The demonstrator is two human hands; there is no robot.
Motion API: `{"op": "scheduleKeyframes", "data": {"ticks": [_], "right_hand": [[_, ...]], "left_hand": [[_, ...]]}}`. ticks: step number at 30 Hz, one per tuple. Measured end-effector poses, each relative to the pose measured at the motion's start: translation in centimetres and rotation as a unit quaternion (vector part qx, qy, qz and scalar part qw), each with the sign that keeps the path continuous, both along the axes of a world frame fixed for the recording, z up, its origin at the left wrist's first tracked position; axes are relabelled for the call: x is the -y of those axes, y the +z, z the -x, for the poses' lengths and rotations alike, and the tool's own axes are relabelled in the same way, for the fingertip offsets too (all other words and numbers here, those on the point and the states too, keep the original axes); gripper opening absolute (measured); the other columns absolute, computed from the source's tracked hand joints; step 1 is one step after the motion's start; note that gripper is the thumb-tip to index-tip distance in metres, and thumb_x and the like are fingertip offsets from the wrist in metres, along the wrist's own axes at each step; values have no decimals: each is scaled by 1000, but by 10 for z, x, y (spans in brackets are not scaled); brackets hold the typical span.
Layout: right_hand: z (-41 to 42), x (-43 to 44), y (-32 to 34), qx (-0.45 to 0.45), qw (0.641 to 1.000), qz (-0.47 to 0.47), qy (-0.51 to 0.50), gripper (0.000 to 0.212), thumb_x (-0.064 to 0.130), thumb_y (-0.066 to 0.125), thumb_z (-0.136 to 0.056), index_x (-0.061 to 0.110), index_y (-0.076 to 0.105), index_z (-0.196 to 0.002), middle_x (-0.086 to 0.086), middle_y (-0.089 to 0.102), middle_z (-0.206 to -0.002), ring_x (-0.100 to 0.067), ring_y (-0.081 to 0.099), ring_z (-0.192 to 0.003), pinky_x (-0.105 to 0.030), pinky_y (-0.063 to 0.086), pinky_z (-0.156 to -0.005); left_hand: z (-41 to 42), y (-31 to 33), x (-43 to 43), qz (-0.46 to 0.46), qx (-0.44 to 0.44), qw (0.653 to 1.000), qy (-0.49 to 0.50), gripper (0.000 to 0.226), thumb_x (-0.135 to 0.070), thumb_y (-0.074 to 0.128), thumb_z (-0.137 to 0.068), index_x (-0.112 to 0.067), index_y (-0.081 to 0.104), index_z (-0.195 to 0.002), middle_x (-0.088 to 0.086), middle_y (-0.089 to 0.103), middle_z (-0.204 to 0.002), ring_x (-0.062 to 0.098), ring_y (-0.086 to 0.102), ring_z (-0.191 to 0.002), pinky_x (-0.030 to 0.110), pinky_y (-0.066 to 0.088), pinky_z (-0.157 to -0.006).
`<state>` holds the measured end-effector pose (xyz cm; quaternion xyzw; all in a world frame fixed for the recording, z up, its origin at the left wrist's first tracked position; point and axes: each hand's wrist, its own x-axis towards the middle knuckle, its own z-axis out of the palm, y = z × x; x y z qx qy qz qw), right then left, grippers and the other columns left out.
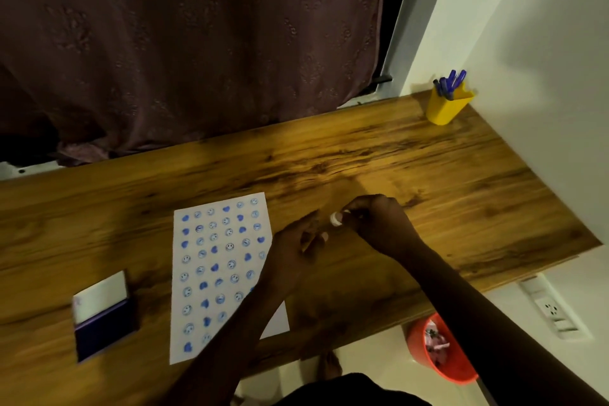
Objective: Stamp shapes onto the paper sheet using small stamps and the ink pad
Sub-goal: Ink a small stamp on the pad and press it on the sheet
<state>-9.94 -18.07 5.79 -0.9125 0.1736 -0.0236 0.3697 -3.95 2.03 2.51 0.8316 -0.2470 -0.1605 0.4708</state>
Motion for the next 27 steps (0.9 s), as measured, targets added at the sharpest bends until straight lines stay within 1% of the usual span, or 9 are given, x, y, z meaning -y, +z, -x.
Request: {"op": "scheduleKeyframes", "data": {"ticks": [2,4,6,9,12,17,20,24,27], "right_hand": [[-6,-12,7,-5,993,-117,-26,24,43,75,-89,20,81,-88,2,77,-79,-19,71,-72,-36,52,-63],[-11,-25,10,3,978,-206,-30,22,38,75,-91,17,82,-86,-3,78,-75,-18,71,-65,-36,51,-58],[-14,-37,11,-3,958,-284,-32,21,34,76,-91,15,81,-86,-3,78,-71,-5,63,-55,-20,45,-49],[-20,-53,12,-27,932,-361,-31,18,32,76,-90,14,81,-90,-7,79,-79,-5,61,-59,-17,46,-52],[-28,-69,12,-27,923,-385,-7,15,27,76,-91,14,81,-96,-14,79,-88,-8,64,-67,-20,49,-58],[-40,-99,11,-38,905,-422,32,18,24,78,-89,16,81,-105,-18,78,-96,-18,67,-80,-30,53,-73],[-52,-121,13,-47,913,-404,45,23,23,78,-89,17,80,-111,-9,81,-97,-17,72,-84,-30,56,-77],[-66,-148,17,-45,929,-359,78,33,10,81,-85,19,78,-116,1,81,-107,-14,76,-100,-31,61,-84],[-74,-167,20,-11,941,-321,108,34,4,82,-83,14,78,-115,1,80,-110,-11,75,-103,-24,60,-88]], "left_hand": [[-5,4,-6,26,-32,999,13,52,-26,70,-97,-27,54,-146,-19,65,-127,-18,59,-111,10,47,-96],[-10,8,-15,51,-48,997,37,46,-23,71,-96,-31,60,-140,-30,66,-115,-25,59,-103,4,46,-88],[-13,10,-24,87,-61,992,60,35,-22,73,-95,-31,70,-128,-24,74,-112,-13,66,-107,14,50,-94],[-13,13,-40,137,-95,982,85,28,-18,75,-92,-36,77,-114,-14,80,-109,3,72,-108,33,56,-99],[-14,17,-59,131,-99,981,100,31,-19,76,-92,-48,76,-104,-20,80,-105,2,73,-104,33,58,-95],[-21,22,-94,142,-109,972,151,22,-16,79,-90,-23,80,-110,-9,81,-105,7,75,-104,39,59,-98],[-24,25,-116,124,-98,974,161,22,-18,78,-90,-21,79,-112,-9,81,-105,5,74,-102,31,60,-94],[-29,26,-143,143,-114,961,206,16,-15,75,-92,-28,80,-100,-11,81,-89,7,76,-85,15,57,-74],[-31,24,-168,159,-147,947,237,14,-24,77,-91,-27,80,-105,-8,82,-91,10,78,-86,17,59,-71]]}}
